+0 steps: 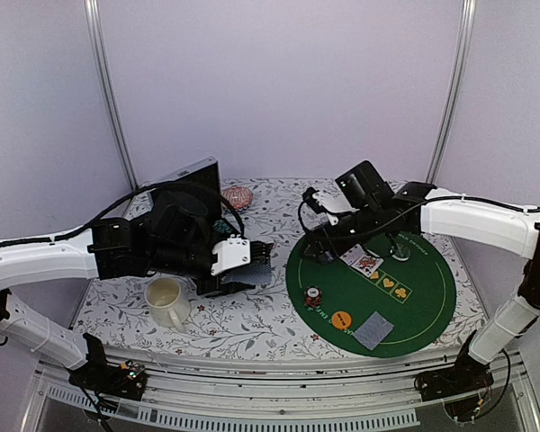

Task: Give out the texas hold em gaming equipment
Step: Pick up the poker card from the face-down deck piles.

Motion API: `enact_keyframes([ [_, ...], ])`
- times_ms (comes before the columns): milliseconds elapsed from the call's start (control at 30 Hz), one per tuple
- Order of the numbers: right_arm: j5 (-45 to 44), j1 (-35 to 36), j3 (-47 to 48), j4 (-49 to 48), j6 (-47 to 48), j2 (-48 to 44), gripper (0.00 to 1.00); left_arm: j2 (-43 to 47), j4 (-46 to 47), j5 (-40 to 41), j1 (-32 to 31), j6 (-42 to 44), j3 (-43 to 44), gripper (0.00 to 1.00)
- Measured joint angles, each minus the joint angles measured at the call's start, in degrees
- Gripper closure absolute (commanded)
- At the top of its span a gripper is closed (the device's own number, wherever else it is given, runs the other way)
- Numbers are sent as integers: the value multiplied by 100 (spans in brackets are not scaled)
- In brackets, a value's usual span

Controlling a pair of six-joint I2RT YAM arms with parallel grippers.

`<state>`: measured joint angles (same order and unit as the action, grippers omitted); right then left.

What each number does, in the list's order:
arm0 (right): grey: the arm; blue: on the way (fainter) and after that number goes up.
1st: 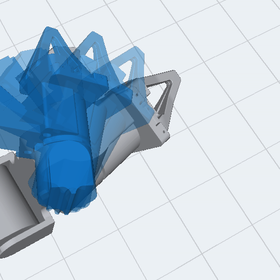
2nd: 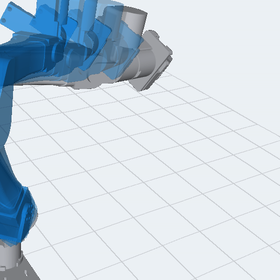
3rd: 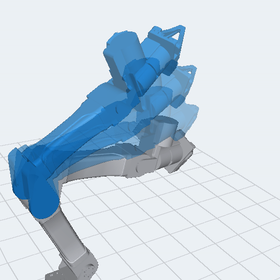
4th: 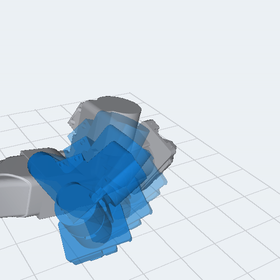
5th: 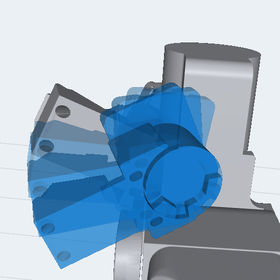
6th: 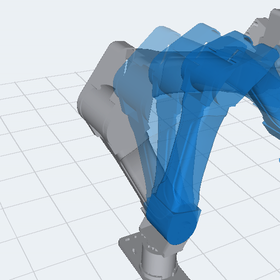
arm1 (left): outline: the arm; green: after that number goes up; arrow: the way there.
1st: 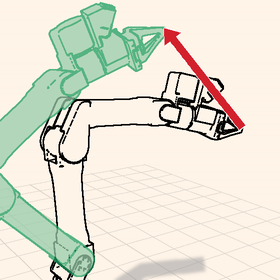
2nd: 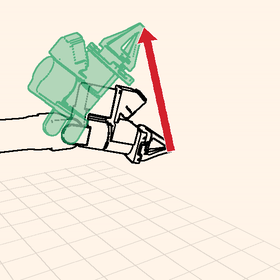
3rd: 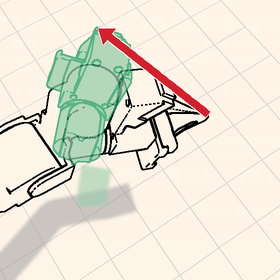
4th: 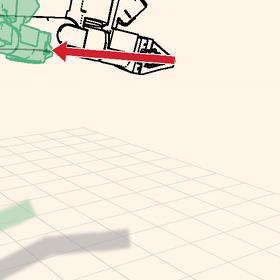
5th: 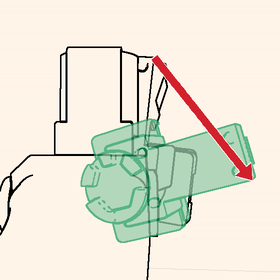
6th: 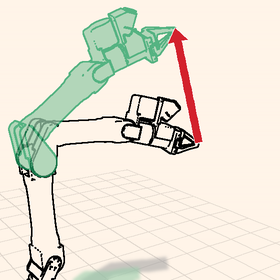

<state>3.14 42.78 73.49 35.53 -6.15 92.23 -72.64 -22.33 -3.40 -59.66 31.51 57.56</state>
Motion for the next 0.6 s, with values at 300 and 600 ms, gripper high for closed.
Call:
enact_keyframes([
  [300, 2164, 708, -1303, -3248, -807, -927, 1, 0, 0, 4, 0, 0, 0, 39],
  [600, 2376, 1064, -1578, -4365, -1488, -737, 1, 0, 0, 0, 0, 0, 0, 38],
])
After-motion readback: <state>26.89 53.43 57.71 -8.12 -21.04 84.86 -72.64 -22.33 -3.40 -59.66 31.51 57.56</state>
